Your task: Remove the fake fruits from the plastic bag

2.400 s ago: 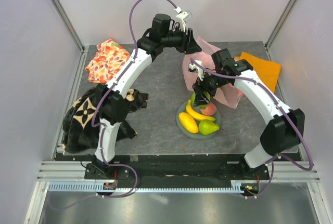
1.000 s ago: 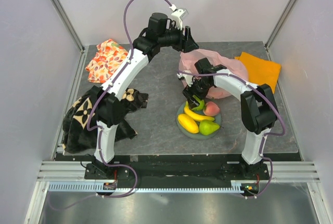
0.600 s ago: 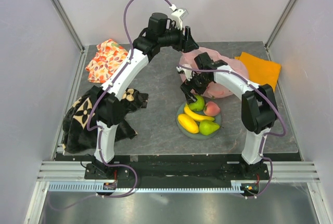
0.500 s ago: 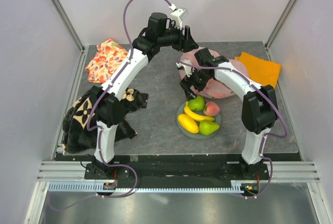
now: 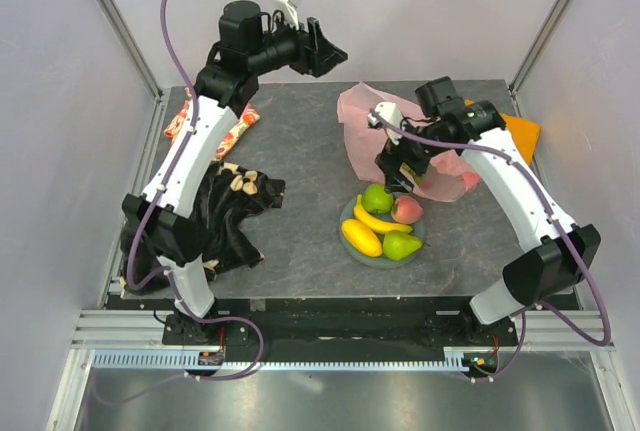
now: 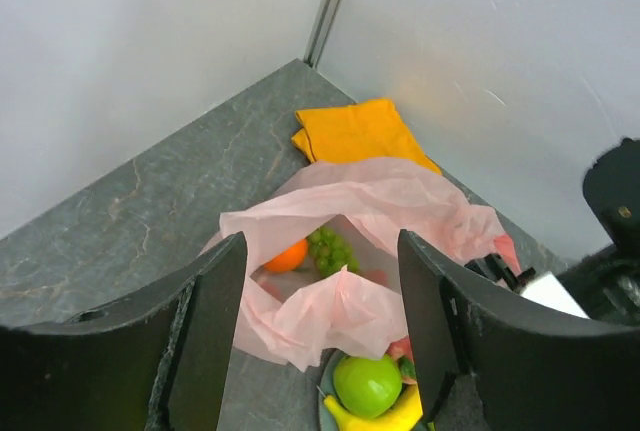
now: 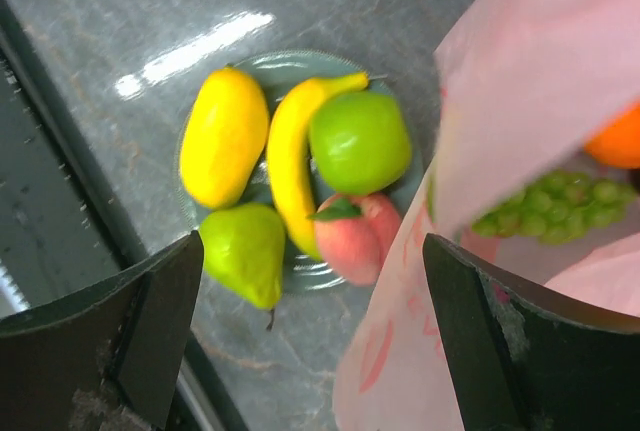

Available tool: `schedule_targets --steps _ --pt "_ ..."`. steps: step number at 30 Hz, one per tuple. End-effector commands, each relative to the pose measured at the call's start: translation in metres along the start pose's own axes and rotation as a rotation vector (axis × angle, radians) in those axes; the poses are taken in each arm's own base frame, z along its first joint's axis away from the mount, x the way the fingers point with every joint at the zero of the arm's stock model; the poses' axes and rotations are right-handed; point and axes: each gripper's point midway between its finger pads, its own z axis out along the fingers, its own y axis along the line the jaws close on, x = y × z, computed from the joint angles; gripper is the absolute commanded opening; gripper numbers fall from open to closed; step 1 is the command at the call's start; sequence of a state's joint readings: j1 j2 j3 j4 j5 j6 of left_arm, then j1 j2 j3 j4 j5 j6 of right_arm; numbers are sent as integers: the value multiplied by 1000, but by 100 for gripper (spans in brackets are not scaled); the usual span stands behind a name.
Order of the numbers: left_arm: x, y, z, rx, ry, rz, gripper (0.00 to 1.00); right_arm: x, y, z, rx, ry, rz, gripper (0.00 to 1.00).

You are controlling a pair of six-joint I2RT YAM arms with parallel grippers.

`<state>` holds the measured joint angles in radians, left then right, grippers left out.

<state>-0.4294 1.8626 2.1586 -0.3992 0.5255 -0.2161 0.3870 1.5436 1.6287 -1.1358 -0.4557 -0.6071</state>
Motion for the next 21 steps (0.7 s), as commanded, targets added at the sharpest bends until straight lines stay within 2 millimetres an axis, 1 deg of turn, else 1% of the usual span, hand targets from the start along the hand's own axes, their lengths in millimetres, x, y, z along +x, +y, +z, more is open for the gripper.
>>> schedule_targets --steps 1,2,3,4,5,6,7,9,10,11,12,13,14,15,16,18,19,20,21 --pt "52 -5 -2 25 123 -180 70 12 -1 -30 -76 -29 65 98" --pt "59 -10 -4 33 140 -221 70 6 -6 -36 -73 -68 90 98" --pt "83 -8 -4 29 189 -273 70 8 -16 -40 -52 -77 117 98" --pt "92 -11 -5 31 207 -316 70 10 -22 -36 -50 -69 137 98" --pt "102 -13 -5 31 227 -339 73 12 -30 -34 -27 -56 146 98" --pt "119 -10 -6 11 263 -383 78 13 -34 -31 -19 -51 175 97" --pt "129 -8 -7 -9 283 -408 83 11 -41 -26 -10 -62 178 97" --pt "146 0 -4 -45 314 -451 86 15 -49 -17 15 -57 229 96" --pt "149 3 -1 -51 319 -462 88 15 -55 -11 27 -62 236 96" --pt "148 4 1 -51 315 -468 88 18 -57 -6 23 -55 247 96" --pt "155 5 7 -48 326 -486 89 21 -60 -3 31 -42 261 95" --pt "154 7 9 -44 323 -491 89 23 -67 4 40 -39 295 94" --pt "151 7 13 -39 314 -488 89 25 -70 7 41 -36 312 93" --pt "154 9 16 -50 315 -487 89 30 -75 13 54 -17 331 92" --pt "161 10 21 -50 328 -488 89 31 -81 19 73 -19 361 91" --pt "164 11 28 -51 332 -483 88 37 -90 28 99 -5 399 90" --pt "172 11 34 -49 349 -485 85 37 -98 32 131 -5 432 90" --pt "173 11 37 -47 349 -479 80 38 -103 34 149 0 456 90" --pt "174 9 39 -33 354 -473 72 42 -110 41 164 16 483 90"
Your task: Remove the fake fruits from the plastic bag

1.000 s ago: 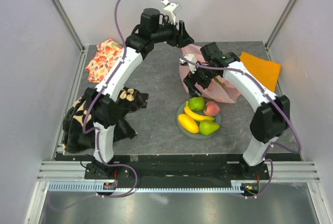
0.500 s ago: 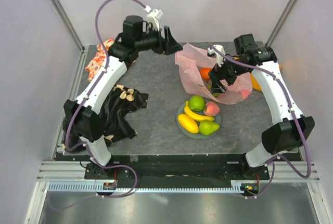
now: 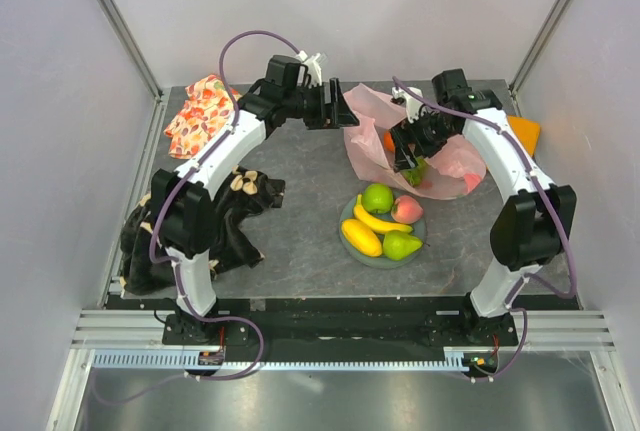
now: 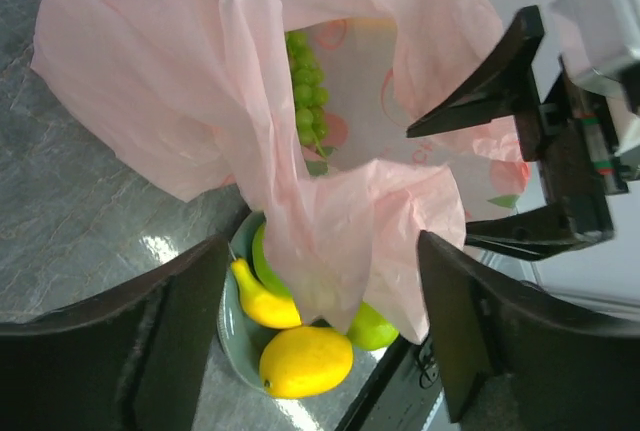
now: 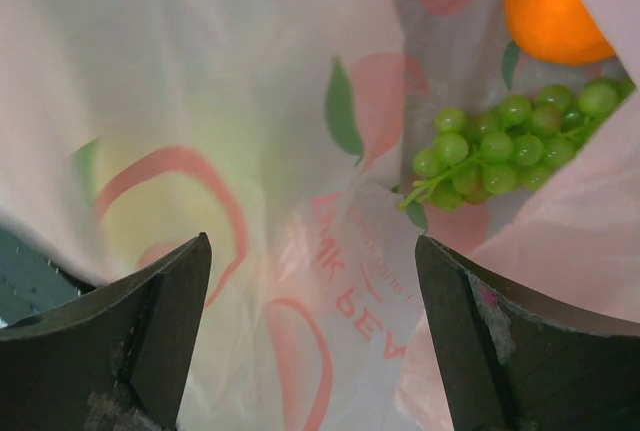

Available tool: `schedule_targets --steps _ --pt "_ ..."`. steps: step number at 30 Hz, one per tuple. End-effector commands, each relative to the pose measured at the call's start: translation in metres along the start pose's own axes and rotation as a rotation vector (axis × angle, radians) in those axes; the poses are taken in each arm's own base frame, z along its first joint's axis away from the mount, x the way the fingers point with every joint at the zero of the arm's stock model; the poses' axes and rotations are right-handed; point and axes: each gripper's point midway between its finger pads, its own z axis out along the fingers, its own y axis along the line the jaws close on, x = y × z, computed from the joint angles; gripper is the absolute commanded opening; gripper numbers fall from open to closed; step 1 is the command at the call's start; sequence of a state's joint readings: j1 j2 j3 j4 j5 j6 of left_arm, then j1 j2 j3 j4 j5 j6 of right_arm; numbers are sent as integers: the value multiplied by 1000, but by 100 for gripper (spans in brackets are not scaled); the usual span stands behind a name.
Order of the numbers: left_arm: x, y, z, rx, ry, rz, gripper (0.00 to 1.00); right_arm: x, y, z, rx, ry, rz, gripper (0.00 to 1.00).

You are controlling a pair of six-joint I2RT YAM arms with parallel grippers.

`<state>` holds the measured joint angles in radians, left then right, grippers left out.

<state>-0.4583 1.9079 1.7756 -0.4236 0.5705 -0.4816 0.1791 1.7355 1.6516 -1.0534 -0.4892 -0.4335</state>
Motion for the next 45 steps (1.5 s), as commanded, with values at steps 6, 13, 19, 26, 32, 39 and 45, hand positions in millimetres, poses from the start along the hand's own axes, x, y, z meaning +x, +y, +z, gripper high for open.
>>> schedule_targets --steps 6,13,19,26,32,39,45 --pt "6 -12 12 46 22 54 2 -23 -70 39 250 -40 225 98" --pt "22 -12 -2 44 49 74 2 -39 -102 73 283 -37 272 97" --pt "25 -12 2 59 63 98 2 -53 -127 97 312 -54 269 96" --pt "32 -21 6 83 84 107 2 -44 -148 129 372 3 257 92" --pt "31 -21 8 75 79 116 2 -59 -149 116 386 -44 214 61" --pt "13 -23 12 71 38 160 2 -84 -101 48 302 -159 134 47" --pt "5 -19 20 65 26 170 2 -58 -22 -10 142 -189 113 47"
